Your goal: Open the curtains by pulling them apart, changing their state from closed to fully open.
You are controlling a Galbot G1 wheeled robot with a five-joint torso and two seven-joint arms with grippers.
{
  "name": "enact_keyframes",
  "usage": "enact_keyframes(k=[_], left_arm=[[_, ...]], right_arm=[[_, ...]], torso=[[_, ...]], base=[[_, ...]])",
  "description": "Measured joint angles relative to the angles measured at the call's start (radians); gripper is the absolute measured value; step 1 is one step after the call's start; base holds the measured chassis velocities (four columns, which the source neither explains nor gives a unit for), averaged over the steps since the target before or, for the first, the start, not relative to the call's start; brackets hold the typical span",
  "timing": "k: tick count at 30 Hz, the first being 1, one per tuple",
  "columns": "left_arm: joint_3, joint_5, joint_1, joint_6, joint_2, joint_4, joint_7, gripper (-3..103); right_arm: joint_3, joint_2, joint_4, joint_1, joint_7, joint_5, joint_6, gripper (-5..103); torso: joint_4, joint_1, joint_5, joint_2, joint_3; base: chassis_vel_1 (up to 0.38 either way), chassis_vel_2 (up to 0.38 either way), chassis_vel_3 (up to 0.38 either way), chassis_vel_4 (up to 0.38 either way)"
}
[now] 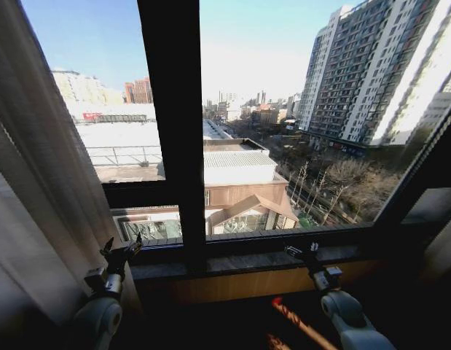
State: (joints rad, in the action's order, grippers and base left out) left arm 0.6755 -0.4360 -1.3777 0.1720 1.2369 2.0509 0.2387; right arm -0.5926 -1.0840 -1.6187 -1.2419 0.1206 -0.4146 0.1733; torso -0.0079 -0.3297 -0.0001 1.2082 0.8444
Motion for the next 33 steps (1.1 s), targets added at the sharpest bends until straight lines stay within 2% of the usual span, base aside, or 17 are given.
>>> enact_keyframes(k=[4, 5, 6, 8, 9, 17, 19, 20, 21, 22, 23, 27, 31, 33], left_arm=[[0.031, 0.012, 0.021, -0.014, -0.032, -0.058, 0.025, 100], [0.043, 0.017, 0.028, -0.022, -0.043, -0.08, 0.033, 100], [0.086, 0.035, 0.052, -0.051, -0.084, -0.155, 0.062, 100], [0.099, 0.042, 0.06, -0.063, -0.097, -0.179, 0.07, 100], [0.102, 0.044, 0.063, -0.067, -0.101, -0.189, 0.072, 100], [0.104, 0.056, 0.061, -0.082, -0.101, -0.194, 0.073, 100], [0.084, 0.13, 0.023, -0.166, -0.065, -0.191, 0.073, 100], [0.084, 0.13, 0.023, -0.166, -0.065, -0.191, 0.073, 100], [0.074, 0.161, 0.005, -0.2, -0.048, -0.19, 0.069, 100], [0.071, 0.172, -0.002, -0.213, -0.042, -0.189, 0.068, 100], [0.067, 0.188, -0.009, -0.232, -0.035, -0.186, 0.069, 100], [0.066, 0.192, -0.011, -0.237, -0.033, -0.185, 0.068, 100], [0.059, 0.186, -0.011, -0.267, -0.033, -0.2, 0.027, 100], [0.046, 0.167, -0.008, -0.31, -0.034, -0.229, -0.043, 100]], right_arm=[[0.0, 0.0, 0.0, 0.0, 0.0, 0.0, 0.0, 100], [0.0, 0.0, 0.0, 0.0, 0.0, 0.0, 0.0, 100], [0.0, 0.0, 0.0, 0.0, 0.0, 0.0, 0.0, 100], [0.0, 0.0, 0.0, 0.0, 0.0, 0.0, 0.0, 100], [0.0, 0.0, 0.0, 0.0, 0.0, 0.0, 0.0, 100], [0.0, 0.0, 0.0, 0.0, 0.0, 0.0, 0.0, 100], [0.0, 0.0, 0.0, 0.0, 0.0, 0.0, 0.0, 100], [0.0, 0.0, 0.0, 0.0, 0.0, 0.0, 0.0, 100], [0.0, 0.0, 0.0, 0.0, 0.0, 0.0, 0.0, 100], [0.0, 0.0, 0.0, 0.0, 0.0, 0.0, 0.0, 100], [0.0, 0.0, 0.0, 0.0, 0.0, 0.0, 0.0, 100], [0.0, 0.0, 0.0, 0.0, 0.0, 0.0, 0.0, 100], [0.0, 0.0, 0.0, 0.0, 0.0, 0.0, 0.0, 100], [0.0, 0.0, 0.0, 0.0, 0.0, 0.0, 0.0, 100]], torso=[[-0.0001, 0.0, -0.0002, 0.0, 0.0], [-0.0002, 0.0, -0.0001, 0.0, 0.0], [-0.0002, 0.0, 0.0002, 0.0, 0.0], [0.0003, 0.0, 0.0004, 0.0, 0.0], [0.0003, 0.0, -0.001, 0.0, 0.0], [-0.0001, 0.0, 0.0003, 0.0, 0.0], [-0.0003, 0.0, 0.0006, 0.0, 0.0], [-0.0003, 0.0, 0.0006, 0.0, 0.0], [0.0003, 0.0, -0.0015, 0.0, 0.0], [0.0003, 0.0, -0.0016, 0.0, 0.0], [0.0002, 0.0, 0.0007, 0.0, 0.0], [-0.0002, 0.0, 0.0, 0.0, 0.0], [0.0, 0.0, 0.0003, 0.0, 0.0], [0.0, 0.0, -0.0002, 0.0, 0.0]], base=[[0.0, 0.0, 0.0, 0.0], [0.0, 0.0, 0.0, 0.0], [0.0, 0.0, 0.0, 0.0], [0.0, 0.0, 0.0, 0.0], [0.0, 0.0, 0.0, 0.0], [0.0, 0.0, 0.0, 0.0], [0.0, 0.0, 0.0, 0.0], [0.0, 0.0, 0.0, 0.0], [0.0, 0.0, 0.0, 0.0], [0.0, 0.0, 0.0, 0.0], [0.0, 0.0, 0.0, 0.0], [0.0, 0.0, 0.0, 0.0], [0.0, 0.0, 0.0, 0.0], [0.0, 0.0, 0.0, 0.0]])
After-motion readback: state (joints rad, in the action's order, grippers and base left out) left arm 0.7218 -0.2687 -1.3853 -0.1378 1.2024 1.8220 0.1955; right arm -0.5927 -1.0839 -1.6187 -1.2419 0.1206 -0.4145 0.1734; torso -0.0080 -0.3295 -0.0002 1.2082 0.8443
